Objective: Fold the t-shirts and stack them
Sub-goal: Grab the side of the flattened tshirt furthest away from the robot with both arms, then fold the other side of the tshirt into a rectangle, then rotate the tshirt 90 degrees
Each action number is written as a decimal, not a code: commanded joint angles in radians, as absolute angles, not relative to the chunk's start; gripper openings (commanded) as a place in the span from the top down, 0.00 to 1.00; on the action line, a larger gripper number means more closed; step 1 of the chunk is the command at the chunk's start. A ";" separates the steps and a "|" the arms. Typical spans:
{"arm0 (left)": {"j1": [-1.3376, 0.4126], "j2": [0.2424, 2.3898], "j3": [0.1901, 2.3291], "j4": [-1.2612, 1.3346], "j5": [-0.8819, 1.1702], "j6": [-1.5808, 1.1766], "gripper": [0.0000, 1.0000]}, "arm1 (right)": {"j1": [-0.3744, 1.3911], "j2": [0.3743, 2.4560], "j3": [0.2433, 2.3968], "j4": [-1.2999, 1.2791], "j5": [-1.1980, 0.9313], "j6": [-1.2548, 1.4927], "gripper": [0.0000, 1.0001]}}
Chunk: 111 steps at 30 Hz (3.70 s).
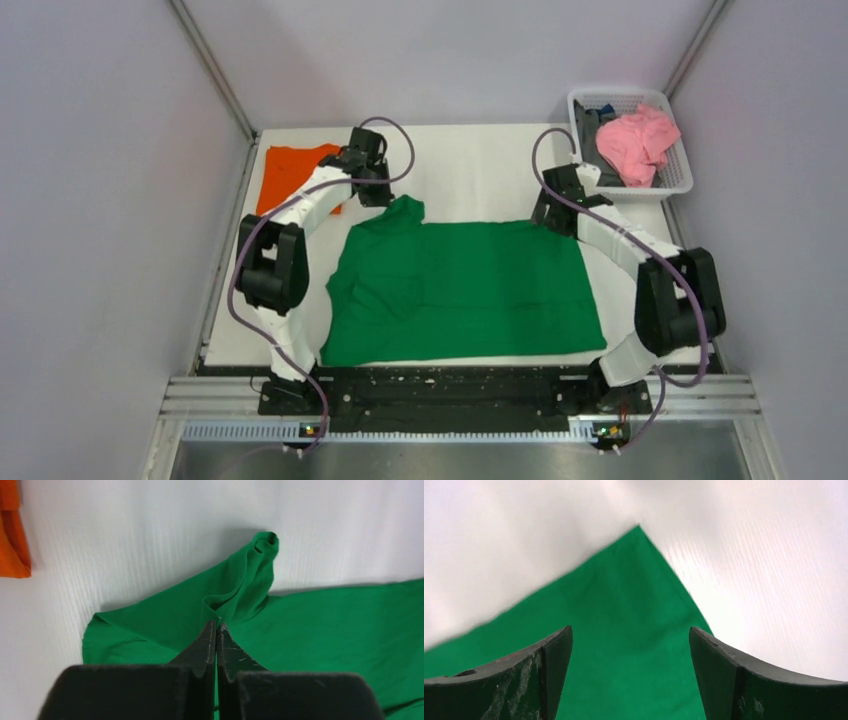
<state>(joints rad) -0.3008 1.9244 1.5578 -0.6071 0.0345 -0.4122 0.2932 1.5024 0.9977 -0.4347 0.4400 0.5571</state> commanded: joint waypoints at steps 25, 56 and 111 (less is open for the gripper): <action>-0.365 1.604 1.294 -0.509 0.046 -0.474 1.00 | 0.229 1.955 1.312 -0.489 0.605 0.555 0.49; -0.380 1.159 1.016 -0.595 0.068 -0.607 1.00 | 0.245 1.481 1.018 -0.425 0.476 0.491 1.00; -0.419 1.069 0.471 -0.079 0.337 -0.966 0.01 | 0.299 1.205 0.625 -0.180 -0.152 0.437 0.06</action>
